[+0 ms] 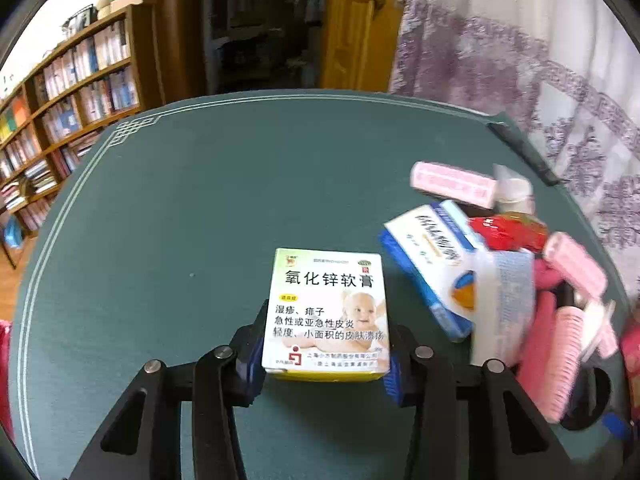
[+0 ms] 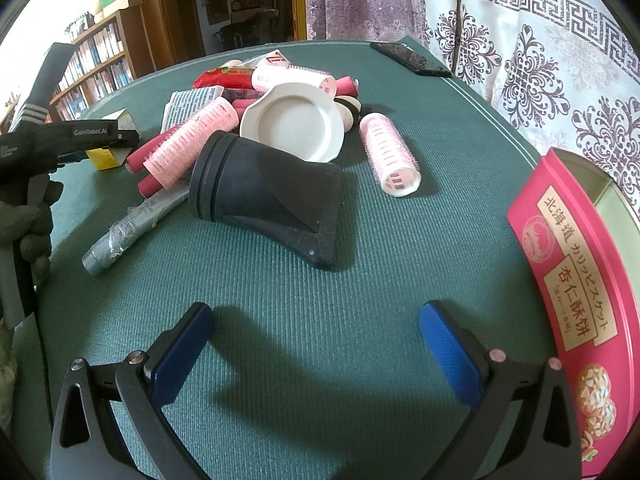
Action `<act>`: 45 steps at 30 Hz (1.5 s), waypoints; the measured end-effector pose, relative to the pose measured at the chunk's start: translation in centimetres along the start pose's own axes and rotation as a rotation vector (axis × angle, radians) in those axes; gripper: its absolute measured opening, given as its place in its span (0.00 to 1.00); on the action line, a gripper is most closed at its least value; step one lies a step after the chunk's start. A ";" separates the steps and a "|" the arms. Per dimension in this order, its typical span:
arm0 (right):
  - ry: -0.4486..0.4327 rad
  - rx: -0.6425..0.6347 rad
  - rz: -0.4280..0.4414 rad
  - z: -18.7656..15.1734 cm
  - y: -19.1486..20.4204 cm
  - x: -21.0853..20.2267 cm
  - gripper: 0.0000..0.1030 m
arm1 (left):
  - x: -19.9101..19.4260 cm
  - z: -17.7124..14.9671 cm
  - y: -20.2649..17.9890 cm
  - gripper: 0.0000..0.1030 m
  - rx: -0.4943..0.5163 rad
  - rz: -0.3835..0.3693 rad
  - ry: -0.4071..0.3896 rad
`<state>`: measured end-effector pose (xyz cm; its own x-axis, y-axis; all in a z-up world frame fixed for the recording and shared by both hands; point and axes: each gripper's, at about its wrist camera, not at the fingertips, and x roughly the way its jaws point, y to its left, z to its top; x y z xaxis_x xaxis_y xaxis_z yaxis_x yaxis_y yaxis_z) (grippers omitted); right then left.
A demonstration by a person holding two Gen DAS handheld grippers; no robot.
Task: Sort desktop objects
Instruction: 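Grasp the black rubber funnel cup with the right gripper while the left holds the ointment box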
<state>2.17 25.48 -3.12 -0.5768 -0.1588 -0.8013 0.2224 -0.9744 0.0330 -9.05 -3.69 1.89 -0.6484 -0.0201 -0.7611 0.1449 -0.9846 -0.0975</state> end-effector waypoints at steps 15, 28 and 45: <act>-0.031 0.091 0.164 4.7 0.1 -1.0 1.00 | -1.7 -0.3 0.9 0.46 -0.006 -0.091 -0.048; -0.106 -0.470 0.027 5.2 3.5 -0.5 0.83 | -1.1 -0.3 0.5 0.46 0.003 -0.085 -0.030; -0.015 -0.360 0.143 6.7 4.2 1.3 0.63 | -0.2 -0.5 0.5 0.46 0.023 -0.091 0.000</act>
<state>-2.86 20.08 0.00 -0.5311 -0.2936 -0.7948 0.5616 -0.8244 -0.0707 -8.46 -4.06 1.68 -0.6584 0.0701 -0.7494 0.0680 -0.9860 -0.1520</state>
